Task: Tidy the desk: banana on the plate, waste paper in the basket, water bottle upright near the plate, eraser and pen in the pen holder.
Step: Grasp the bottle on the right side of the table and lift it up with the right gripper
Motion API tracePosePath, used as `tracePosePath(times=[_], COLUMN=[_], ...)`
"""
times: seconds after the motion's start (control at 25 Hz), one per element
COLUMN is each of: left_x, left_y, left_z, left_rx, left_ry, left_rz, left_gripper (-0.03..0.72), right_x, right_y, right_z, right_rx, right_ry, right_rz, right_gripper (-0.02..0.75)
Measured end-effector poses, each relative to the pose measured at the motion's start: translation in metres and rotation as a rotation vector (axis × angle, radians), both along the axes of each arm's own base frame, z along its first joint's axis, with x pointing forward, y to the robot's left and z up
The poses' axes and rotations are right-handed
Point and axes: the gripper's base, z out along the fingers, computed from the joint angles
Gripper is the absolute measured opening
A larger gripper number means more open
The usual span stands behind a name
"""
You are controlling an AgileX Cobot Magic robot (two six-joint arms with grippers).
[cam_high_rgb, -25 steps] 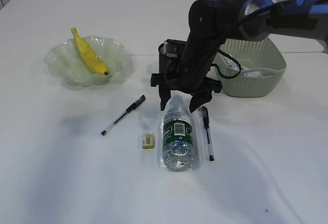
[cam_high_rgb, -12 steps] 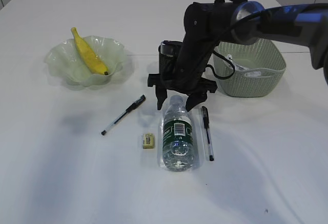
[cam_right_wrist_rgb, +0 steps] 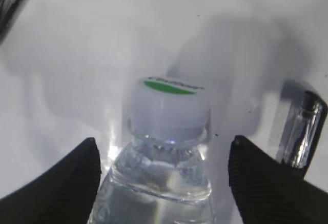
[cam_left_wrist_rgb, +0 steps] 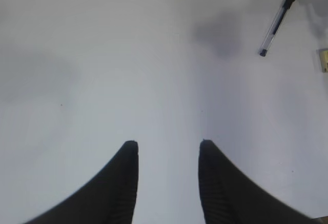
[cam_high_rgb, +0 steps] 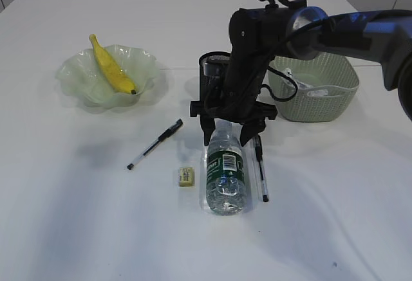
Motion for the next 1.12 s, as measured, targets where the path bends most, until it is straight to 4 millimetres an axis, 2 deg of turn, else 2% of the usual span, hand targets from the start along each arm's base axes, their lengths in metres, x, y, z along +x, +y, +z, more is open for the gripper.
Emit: tracePosePath(times=[0.4, 0.76, 1.12], left_x=[0.0, -0.0001, 0.0], left_y=[0.0, -0.0014, -0.0024], left_z=[0.0, 0.0001, 0.0002], left_rx=[0.0, -0.017, -0.028], left_ry=[0.0, 0.001, 0.0], left_rz=[0.0, -0.001, -0.002], left_gripper=[0.275, 0.275, 0.275], right_x=[-0.0038, -0.005, -0.0045], right_y=[0.0019, 0.0018, 0.0019], right_z=[0.0001, 0.0002, 0.002], right_rx=[0.023, 0.022, 0.018], right_ry=[0.048, 0.063, 0.064], right_rz=[-0.033, -0.037, -0.022], right_gripper=[0.563, 0.428, 0.355])
